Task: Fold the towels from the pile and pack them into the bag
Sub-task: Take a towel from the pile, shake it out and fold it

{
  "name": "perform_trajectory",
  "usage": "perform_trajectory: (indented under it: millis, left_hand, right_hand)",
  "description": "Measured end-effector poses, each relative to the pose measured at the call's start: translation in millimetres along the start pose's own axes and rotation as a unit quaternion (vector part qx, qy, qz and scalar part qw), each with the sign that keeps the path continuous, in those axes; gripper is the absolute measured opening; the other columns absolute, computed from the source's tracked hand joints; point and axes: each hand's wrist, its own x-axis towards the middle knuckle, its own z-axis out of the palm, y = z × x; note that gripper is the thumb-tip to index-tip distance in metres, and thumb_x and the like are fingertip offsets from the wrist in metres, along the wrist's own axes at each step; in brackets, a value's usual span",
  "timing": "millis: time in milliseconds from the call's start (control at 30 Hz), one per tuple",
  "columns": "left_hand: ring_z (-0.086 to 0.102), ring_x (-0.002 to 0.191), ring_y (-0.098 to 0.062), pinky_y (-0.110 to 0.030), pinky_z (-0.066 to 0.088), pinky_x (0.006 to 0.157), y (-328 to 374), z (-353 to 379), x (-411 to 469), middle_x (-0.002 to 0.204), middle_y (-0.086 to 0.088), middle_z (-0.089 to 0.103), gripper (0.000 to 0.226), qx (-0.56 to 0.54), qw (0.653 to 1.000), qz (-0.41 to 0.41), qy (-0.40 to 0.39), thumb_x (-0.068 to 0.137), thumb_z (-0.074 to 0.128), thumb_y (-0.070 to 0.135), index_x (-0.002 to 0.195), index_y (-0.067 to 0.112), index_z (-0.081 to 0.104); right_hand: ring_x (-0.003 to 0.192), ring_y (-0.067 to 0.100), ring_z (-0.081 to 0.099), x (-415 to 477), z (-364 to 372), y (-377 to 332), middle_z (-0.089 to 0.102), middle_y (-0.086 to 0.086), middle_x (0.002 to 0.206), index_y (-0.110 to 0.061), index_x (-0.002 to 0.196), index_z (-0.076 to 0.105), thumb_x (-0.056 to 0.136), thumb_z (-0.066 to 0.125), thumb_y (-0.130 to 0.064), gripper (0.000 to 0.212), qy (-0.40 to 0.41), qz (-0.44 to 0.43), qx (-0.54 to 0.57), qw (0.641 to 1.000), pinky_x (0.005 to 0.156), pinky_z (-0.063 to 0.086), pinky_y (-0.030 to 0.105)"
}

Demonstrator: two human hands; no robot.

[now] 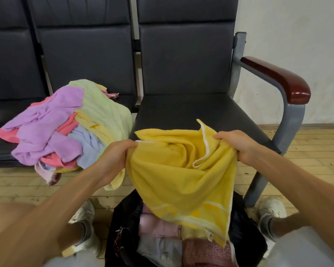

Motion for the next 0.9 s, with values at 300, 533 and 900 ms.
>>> perform_trajectory:
  millis: [300,533,900]
  left_hand:
    - [0.048,0.070,-0.016,-0.026,0.041,0.064,-11.4,7.4,2.5,0.071,-0.004,0.047,0.019,0.181,0.983,-0.030,-0.012,0.093,0.055,0.017,0.077,0.011,0.048]
    - [0.052,0.071,-0.019,-0.034,0.048,0.069,0.7,-8.8,6.2,0.078,-0.010,0.049,0.013,0.155,0.988,-0.005,-0.016,0.092,0.059,0.009,0.082,0.011,0.051]
    - [0.061,0.103,-0.032,-0.033,0.056,0.085,17.7,-30.0,-1.7,0.115,-0.026,0.059,0.057,0.110,0.944,0.022,-0.311,0.076,0.078,0.044,0.124,0.017,0.063]
  right_hand:
    - [0.096,0.022,0.067,11.0,-23.8,12.3,0.071,0.005,0.100,-0.015,0.096,0.074,0.085,0.072,-0.039,0.027,-0.111,-0.027,-0.216,0.970,0.087,0.057,0.040]
    - [0.075,0.013,0.064,12.1,-40.7,19.2,0.069,-0.003,0.077,-0.010,0.084,0.076,0.078,0.072,-0.056,0.047,-0.179,0.012,-0.453,0.873,0.062,0.052,0.024]
    - [0.069,0.006,0.060,0.6,-52.2,11.6,0.063,-0.005,0.074,-0.009,0.086,0.062,0.102,0.045,-0.015,0.024,-0.440,-0.027,-0.247,0.863,0.065,0.049,0.019]
